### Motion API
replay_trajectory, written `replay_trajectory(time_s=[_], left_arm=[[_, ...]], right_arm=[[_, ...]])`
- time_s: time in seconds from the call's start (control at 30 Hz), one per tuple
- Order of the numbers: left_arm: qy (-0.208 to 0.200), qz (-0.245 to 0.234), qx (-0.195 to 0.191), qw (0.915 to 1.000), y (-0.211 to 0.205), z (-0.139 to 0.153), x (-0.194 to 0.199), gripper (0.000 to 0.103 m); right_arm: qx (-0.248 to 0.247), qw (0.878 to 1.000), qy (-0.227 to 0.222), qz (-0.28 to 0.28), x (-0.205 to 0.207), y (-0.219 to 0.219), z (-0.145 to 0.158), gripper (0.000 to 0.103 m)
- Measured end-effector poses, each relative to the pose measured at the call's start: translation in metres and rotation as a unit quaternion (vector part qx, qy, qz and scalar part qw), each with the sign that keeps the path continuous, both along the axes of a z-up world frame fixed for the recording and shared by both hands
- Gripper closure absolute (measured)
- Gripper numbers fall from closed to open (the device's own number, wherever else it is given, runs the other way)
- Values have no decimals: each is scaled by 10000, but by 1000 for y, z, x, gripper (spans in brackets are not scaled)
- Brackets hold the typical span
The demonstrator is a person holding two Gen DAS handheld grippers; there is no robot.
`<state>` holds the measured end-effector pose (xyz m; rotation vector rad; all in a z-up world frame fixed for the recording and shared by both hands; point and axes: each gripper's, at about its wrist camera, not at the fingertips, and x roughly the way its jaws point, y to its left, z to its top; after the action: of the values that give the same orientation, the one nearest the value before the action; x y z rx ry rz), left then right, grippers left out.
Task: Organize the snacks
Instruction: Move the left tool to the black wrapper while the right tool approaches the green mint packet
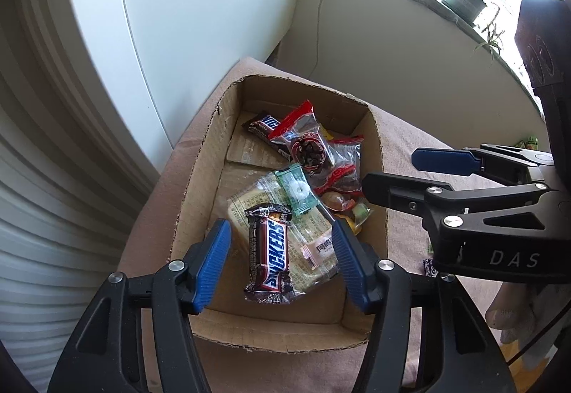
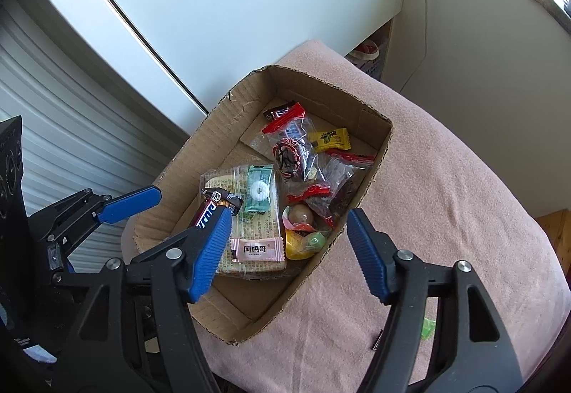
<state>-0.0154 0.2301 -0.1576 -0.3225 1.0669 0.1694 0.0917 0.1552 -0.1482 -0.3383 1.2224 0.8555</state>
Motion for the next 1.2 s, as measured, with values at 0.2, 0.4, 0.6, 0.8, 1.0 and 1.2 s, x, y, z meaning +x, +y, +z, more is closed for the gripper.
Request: replay_trajectory(time_s=[0.2,0.4,0.6,0.8,1.0,1.2], left_arm=[[-33,-15,17,10000,-3,3,0,45],[-67,-134,-54,9999,-20,5,0,45],[-91,-472,-136,9988,-49,8,3,45],[-139,-1020,-225,9944,-92,9,10,45],[-12,-1620,-446,9858,-141,-4,15,45],[201,-1807,-760,9804,-174,-30,12,45]], right_arm=[[17,9999,-121,-50,0,-15,8,33],[89,9994,-210,-273,5,-54,15,33],[15,9979,-163,-631,13,-104,11,33],[-218,9951,55,-961,19,-153,-12,33],[-428,9961,207,-743,21,-184,-36,33],[-622,9977,210,163,12,-190,-56,33]])
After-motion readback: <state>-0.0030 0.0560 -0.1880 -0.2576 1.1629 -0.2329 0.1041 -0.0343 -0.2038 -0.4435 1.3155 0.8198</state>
